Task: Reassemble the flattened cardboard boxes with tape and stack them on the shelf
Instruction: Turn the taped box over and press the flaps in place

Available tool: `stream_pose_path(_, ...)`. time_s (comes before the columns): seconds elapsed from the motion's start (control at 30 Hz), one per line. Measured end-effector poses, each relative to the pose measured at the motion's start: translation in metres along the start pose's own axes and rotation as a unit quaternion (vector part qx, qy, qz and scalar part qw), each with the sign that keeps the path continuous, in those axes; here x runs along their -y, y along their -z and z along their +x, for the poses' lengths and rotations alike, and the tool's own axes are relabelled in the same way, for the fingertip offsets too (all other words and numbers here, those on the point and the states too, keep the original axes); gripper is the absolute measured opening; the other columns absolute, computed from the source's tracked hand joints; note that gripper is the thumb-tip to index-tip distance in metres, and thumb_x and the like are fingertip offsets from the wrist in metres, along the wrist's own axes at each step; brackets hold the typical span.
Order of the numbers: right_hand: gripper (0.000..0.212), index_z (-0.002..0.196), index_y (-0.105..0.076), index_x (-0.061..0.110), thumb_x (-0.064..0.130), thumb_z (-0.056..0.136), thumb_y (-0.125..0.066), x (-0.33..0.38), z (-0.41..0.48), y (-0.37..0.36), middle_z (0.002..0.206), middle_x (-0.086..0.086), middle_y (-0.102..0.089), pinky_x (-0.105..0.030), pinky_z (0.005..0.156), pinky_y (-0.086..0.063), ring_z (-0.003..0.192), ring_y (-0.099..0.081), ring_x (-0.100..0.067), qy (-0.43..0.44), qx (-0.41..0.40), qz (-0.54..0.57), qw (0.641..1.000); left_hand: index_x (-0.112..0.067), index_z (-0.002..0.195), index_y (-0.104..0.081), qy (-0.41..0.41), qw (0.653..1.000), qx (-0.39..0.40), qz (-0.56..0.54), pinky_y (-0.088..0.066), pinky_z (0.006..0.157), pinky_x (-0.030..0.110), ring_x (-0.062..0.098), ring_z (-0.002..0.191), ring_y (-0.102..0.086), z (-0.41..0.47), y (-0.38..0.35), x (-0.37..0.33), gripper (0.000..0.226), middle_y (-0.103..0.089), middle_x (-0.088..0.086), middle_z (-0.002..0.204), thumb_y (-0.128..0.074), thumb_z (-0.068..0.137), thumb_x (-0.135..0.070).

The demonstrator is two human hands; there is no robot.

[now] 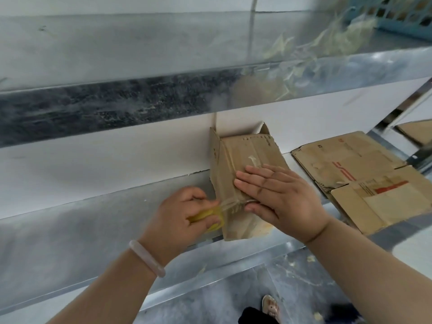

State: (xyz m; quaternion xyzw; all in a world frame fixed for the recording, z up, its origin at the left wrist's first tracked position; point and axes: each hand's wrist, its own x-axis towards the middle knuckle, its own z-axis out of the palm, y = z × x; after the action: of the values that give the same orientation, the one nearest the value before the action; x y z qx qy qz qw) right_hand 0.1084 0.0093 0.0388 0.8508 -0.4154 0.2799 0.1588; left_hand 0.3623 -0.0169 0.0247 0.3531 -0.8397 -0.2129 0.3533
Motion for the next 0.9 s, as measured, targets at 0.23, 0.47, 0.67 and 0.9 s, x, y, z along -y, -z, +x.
stream_pose_path(0.23, 0.052, 0.135, -0.059, 0.026, 0.055, 0.099, -0.036, -0.003, -0.008, 0.008, 0.144, -0.007, -0.051, -0.056, 0.113, -0.028, 0.134, -0.047, -0.028, -0.038, -0.068, -0.074, 0.994, -0.026, 0.082, -0.078, 0.069, 0.997, -0.032, -0.01, -0.04, 0.071, 0.004, -0.004, 0.08, -0.059, 0.008, -0.011, -0.012, 0.024, -0.06, -0.021, 0.094, -0.061, 0.078, -0.042)
stream_pose_path(0.47, 0.048, 0.149, -0.034, 0.021, 0.037, 0.103, -0.032, -0.05, -0.095, -0.023, 0.148, -0.005, -0.04, -0.04, 0.112, -0.027, 0.136, -0.033, -0.023, -0.584, 0.173, 0.037, 0.792, -0.034, 0.082, -0.076, 0.111, 0.993, -0.036, -0.027, -0.039, 0.073, 0.004, 0.0, 0.085, -0.06, 0.001, -0.01, -0.016, 0.021, -0.061, -0.019, 0.098, -0.059, 0.078, -0.045)
stream_pose_path(0.67, 0.024, 0.117, -0.056, 0.019, 0.029, 0.101, -0.041, -0.081, -0.107, -0.052, 0.105, -0.005, -0.055, -0.036, 0.077, -0.044, 0.097, -0.049, -0.024, -0.576, 0.269, -0.051, 0.77, -0.036, 0.082, -0.075, 0.134, 0.99, -0.036, -0.006, -0.039, 0.074, 0.003, -0.001, 0.089, -0.06, 0.001, -0.008, -0.021, 0.02, -0.062, -0.019, 0.098, -0.06, 0.076, -0.046)
stream_pose_path(0.9, 0.046, 0.138, -0.048, 0.01, -0.001, 0.094, -0.041, -0.07, -0.095, -0.043, 0.12, -0.017, -0.058, -0.029, 0.062, -0.042, 0.078, -0.055, -0.025, -0.663, 0.199, 0.06, 0.719, -0.038, 0.097, -0.072, 0.147, 0.989, -0.013, 0.004, -0.037, 0.079, 0.001, -0.007, 0.095, -0.056, -0.003, -0.007, -0.024, 0.029, -0.06, -0.023, 0.102, -0.059, 0.074, -0.051)
